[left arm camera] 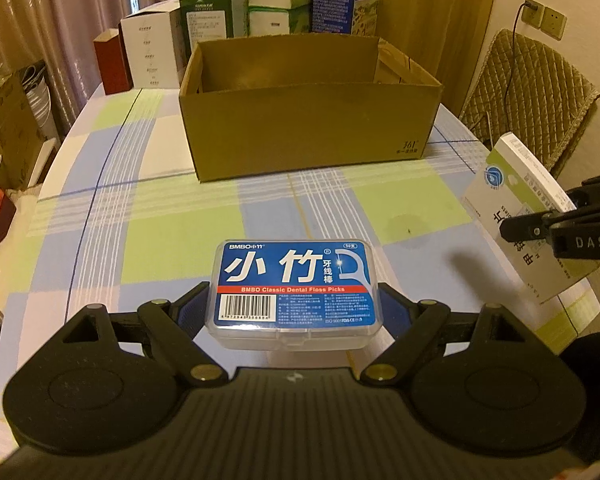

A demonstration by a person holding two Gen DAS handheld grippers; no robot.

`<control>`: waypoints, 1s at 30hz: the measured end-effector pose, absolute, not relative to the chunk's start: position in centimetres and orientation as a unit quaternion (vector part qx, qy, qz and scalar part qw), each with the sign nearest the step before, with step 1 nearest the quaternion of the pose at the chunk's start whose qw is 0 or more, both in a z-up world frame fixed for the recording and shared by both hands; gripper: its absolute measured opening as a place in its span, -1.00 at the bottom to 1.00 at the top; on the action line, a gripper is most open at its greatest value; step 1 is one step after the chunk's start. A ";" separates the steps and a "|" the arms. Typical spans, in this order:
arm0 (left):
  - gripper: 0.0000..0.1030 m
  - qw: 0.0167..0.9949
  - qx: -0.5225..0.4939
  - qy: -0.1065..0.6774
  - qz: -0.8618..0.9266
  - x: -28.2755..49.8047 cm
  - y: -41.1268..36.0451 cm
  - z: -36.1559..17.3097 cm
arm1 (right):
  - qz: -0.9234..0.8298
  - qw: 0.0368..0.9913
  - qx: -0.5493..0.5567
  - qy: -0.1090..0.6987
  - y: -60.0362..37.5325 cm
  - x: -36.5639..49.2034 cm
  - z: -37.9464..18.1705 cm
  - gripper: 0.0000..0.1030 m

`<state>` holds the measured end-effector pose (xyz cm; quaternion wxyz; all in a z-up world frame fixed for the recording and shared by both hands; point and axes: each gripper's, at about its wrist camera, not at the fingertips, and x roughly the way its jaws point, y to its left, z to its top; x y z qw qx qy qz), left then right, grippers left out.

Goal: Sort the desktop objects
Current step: 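Lift the floss box with the left tool while the right tool lifts the white medicine box, then carry the floss box with the left tool while the right tool carries the white box over the cardboard box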

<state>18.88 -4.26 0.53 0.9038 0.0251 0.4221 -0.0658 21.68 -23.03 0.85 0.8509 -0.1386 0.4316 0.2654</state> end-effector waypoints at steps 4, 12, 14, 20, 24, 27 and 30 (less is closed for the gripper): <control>0.61 0.906 0.027 0.417 -0.069 19.8 -4.3 1.2 | 0.266 0.853 -0.140 0.426 -22.9 22.6 1.6 -0.57; 0.61 0.907 0.023 0.412 -0.079 21.8 -4.1 2.3 | 0.264 0.857 -0.142 0.420 -22.9 24.6 2.6 -0.57; 0.61 0.907 0.022 0.411 -0.083 22.5 -4.1 2.6 | 0.265 0.856 -0.142 0.420 -23.0 24.8 2.7 -0.57; 0.61 0.908 0.028 0.409 -0.091 24.6 -4.1 3.3 | 0.265 0.857 -0.144 0.418 -22.9 26.7 3.5 -0.57; 0.61 0.907 0.028 0.409 -0.098 26.0 -4.1 3.8 | 0.265 0.857 -0.137 0.419 -23.1 28.3 4.2 -0.57; 0.61 0.906 0.036 0.409 -0.104 27.0 -4.1 4.3 | 0.261 0.861 -0.136 0.415 -23.1 29.4 4.9 -0.57; 0.61 0.908 0.043 0.403 -0.106 28.3 -4.1 4.9 | 0.259 0.863 -0.133 0.413 -22.9 30.6 5.5 -0.57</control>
